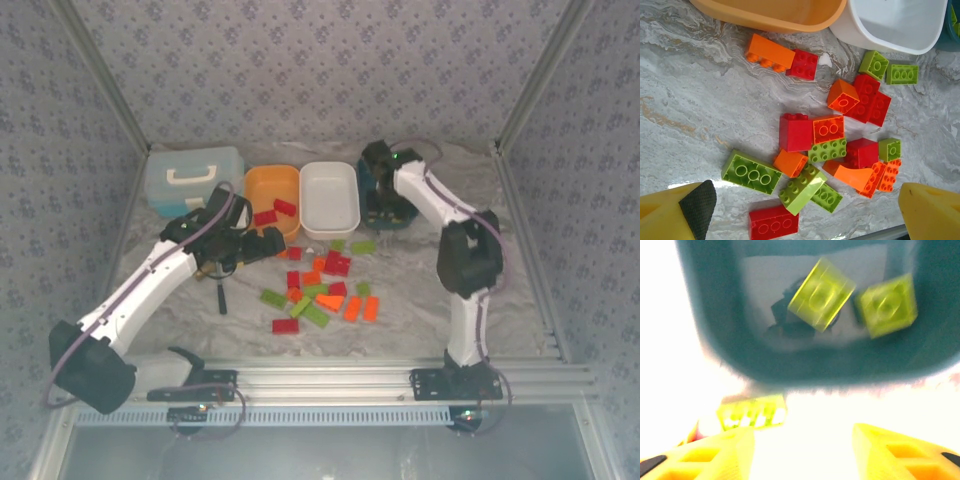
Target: Sort the legos into containers by color
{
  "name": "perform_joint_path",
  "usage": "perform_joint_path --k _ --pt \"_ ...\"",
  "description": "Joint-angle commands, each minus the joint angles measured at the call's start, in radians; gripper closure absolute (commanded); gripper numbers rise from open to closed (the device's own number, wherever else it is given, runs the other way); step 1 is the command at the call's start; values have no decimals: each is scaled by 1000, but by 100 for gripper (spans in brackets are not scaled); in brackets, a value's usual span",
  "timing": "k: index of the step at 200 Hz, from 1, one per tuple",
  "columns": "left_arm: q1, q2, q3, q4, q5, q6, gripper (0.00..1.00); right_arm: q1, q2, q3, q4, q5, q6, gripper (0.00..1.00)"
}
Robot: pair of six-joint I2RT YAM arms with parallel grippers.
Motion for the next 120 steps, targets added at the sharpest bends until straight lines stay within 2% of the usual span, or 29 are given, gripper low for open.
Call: perform_joint_path --k 1,17,35,56,80,120 --pt "-3 -19 -11 -24 -11 4 4 106 -163 -226 24 -69 -3 39" --pt "-3 -14 -7 -20 -3 -1 3 201 -232 -373 55 -116 3 34" --pt "-1 -5 -1 -15 4 0 3 278 -260 -444 70 -139 19 30" --pt "-2 1 13 -18 10 0 3 272 -225 -466 54 -140 29 29" --pt "-2 -4 19 -17 12 -5 3 258 -196 -487 100 -154 11 36" --pt "-2 -11 20 -26 5 -7 3 260 -143 -464 116 -172 -10 36"
